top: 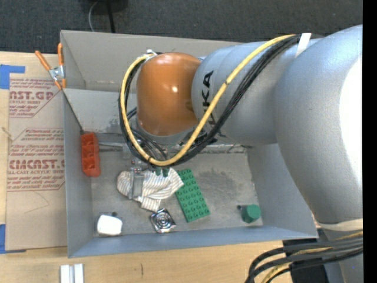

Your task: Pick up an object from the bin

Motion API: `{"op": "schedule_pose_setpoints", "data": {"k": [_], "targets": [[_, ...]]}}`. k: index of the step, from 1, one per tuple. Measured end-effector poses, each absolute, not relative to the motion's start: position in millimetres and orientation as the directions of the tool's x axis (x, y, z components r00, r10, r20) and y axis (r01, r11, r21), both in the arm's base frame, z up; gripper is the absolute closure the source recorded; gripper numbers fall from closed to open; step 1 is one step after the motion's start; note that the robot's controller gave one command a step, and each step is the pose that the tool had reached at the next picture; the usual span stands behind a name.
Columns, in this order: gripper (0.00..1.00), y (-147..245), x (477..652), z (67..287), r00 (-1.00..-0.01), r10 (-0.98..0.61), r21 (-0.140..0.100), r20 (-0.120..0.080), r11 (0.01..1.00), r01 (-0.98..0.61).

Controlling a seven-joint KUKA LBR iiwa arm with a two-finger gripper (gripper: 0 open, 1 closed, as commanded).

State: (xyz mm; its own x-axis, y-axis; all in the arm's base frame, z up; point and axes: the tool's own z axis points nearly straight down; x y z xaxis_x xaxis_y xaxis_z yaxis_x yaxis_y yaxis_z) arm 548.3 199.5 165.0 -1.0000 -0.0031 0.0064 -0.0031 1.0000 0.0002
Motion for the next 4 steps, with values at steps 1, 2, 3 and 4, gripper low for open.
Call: {"op": "schedule_pose_setpoints", "data": {"k": [1,2,3,4], "targets": [[0.0,199,550.1,170,-1.0,-0.001,0.002,0.0,1.0,-0.001],[0.0,184,542.0,140,-1.0,-0.012,0.005,-0.006,1.0,-0.012],[0.0,172,536.7,109,-0.994,-0.109,0.0,0.003,0.994,-0.109],[1.0,171,559.8,72,-0.998,0.059,0.009,-0.011,0.998,0.059]]}}
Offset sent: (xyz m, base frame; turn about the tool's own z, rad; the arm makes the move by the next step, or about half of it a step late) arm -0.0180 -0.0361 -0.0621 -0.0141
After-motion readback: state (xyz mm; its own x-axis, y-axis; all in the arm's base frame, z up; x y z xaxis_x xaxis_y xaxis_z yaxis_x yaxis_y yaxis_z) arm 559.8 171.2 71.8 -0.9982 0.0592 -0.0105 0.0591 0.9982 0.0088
